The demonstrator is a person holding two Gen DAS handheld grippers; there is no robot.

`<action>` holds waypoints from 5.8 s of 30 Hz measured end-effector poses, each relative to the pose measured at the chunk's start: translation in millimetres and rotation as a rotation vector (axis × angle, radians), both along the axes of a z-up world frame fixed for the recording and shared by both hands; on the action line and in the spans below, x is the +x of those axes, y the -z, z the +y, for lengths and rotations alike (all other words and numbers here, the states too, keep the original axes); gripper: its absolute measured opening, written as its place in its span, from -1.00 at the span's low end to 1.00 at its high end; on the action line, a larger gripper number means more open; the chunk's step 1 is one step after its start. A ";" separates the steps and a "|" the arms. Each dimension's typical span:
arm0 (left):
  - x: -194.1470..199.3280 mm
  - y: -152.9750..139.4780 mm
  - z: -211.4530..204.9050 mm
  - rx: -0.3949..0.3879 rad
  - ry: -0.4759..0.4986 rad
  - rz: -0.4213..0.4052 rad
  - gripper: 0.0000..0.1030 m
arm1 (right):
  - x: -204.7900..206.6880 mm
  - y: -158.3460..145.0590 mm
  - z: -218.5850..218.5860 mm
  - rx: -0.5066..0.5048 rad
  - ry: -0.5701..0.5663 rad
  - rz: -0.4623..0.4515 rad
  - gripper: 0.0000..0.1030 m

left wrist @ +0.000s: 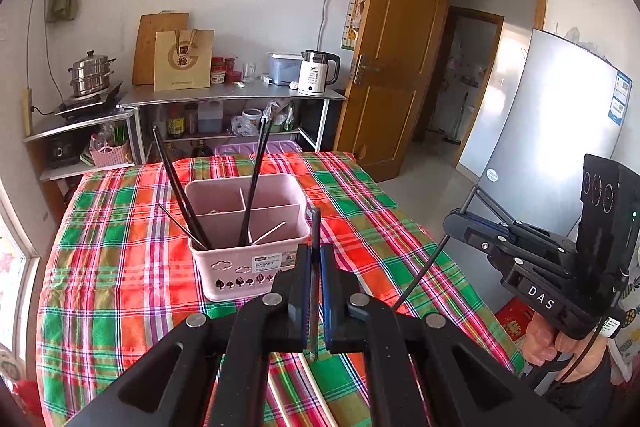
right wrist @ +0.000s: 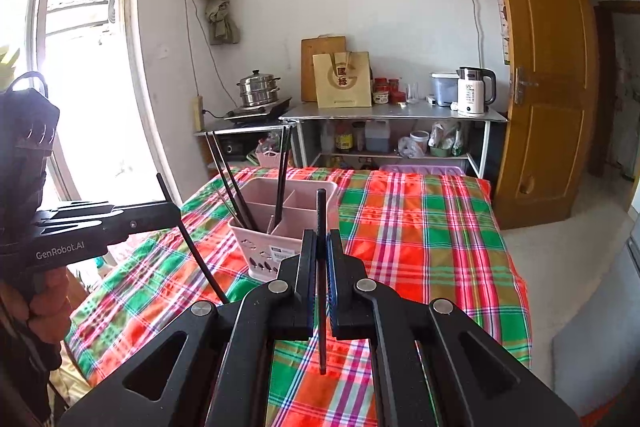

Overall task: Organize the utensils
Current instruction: 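Lift both held utensils and carry them over the pink basket, then lower both utensils into the basket and open both tools, then move both tools back down to the light wooden chopsticks on the cloth, then close the left tool on a wooden chopstick while the right tool grasps another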

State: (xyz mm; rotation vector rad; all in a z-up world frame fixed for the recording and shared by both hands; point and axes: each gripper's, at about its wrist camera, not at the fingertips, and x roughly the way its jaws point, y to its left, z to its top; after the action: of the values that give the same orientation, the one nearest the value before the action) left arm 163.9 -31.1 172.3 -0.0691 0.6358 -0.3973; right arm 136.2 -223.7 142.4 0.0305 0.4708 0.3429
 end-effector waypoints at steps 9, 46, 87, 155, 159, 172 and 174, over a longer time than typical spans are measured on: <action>14.3 -32.7 34.2 0.017 -0.051 -0.034 -0.92 | 12.9 -22.3 27.9 0.002 -0.052 -0.042 -0.91; 136.5 -41.2 75.6 -0.024 -0.101 -0.088 -0.92 | 129.2 -35.4 83.0 0.089 -0.074 -0.067 -0.91; 22.4 6.1 84.3 -0.013 -0.108 -0.082 -0.68 | 38.8 1.1 53.5 0.076 -0.070 -0.002 -0.73; 49.3 198.7 30.7 0.123 -0.083 0.307 -0.82 | 37.7 143.6 52.9 0.018 -0.059 0.354 -0.45; 50.9 197.7 43.0 0.118 -0.093 0.314 -0.82 | 50.1 148.8 63.9 -0.001 -0.074 0.375 -0.45; 66.4 198.4 53.0 0.091 -0.096 0.340 -0.82 | 88.6 172.6 91.0 -0.094 -0.059 0.453 -0.47; 69.4 198.1 54.9 0.074 -0.094 0.352 -0.82 | 90.9 174.2 92.2 -0.098 -0.056 0.457 -0.49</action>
State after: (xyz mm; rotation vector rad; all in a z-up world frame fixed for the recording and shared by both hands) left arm 233.4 23.8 -25.8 -0.0992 0.9899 -0.2713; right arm 227.0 -131.5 -31.8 -0.0002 0.9423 0.3684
